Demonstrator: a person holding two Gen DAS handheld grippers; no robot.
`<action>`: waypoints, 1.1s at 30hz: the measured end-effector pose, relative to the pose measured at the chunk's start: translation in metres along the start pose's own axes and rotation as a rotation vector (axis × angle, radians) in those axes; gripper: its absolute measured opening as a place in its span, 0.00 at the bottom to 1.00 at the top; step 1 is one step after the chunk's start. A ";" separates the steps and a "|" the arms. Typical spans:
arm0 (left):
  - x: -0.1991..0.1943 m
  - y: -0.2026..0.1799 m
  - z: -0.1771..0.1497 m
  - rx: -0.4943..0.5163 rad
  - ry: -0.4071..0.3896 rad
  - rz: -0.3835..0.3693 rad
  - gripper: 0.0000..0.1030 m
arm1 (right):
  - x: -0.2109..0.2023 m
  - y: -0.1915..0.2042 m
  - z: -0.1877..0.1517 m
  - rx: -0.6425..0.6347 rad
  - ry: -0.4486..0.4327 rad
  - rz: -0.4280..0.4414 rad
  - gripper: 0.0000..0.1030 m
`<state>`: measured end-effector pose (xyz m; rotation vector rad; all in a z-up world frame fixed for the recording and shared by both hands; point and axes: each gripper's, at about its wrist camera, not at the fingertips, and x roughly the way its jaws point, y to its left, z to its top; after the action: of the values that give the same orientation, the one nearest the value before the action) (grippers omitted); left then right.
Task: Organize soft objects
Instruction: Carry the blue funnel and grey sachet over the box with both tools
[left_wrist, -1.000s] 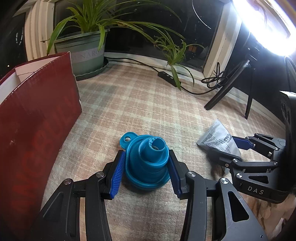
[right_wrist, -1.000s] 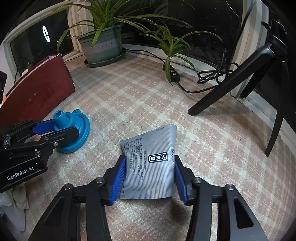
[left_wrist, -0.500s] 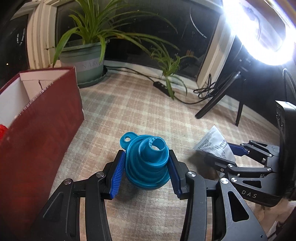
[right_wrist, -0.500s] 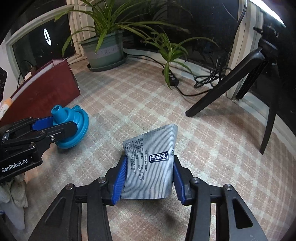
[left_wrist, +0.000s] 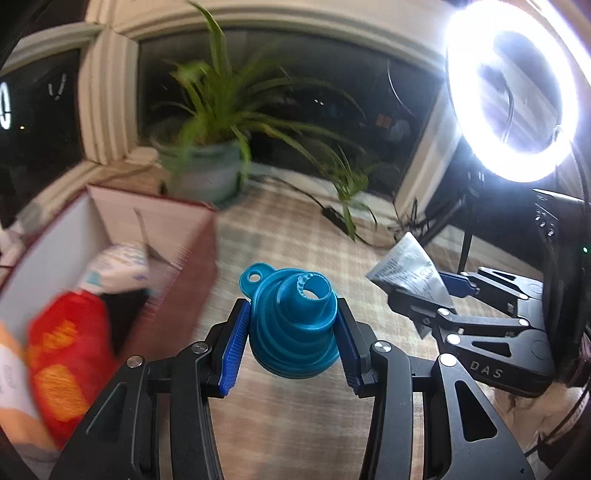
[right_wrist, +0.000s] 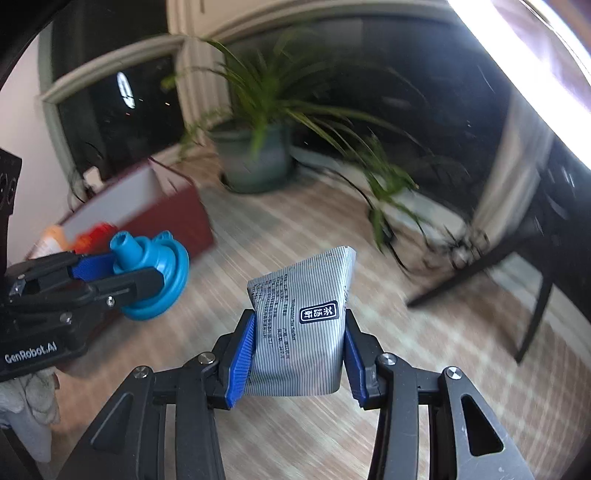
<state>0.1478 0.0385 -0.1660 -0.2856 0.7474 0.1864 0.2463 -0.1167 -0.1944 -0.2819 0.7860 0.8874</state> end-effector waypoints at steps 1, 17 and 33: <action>-0.010 0.005 0.005 -0.005 -0.013 0.008 0.43 | -0.001 0.006 0.008 -0.005 -0.012 0.016 0.39; -0.083 0.101 0.011 -0.093 -0.032 0.208 0.43 | 0.027 0.114 0.082 -0.141 -0.046 0.188 0.39; -0.061 0.130 -0.002 -0.083 0.038 0.297 0.44 | 0.084 0.165 0.097 -0.194 0.044 0.218 0.43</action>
<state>0.0681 0.1571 -0.1494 -0.2570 0.8193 0.4947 0.1978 0.0857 -0.1724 -0.3923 0.7821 1.1691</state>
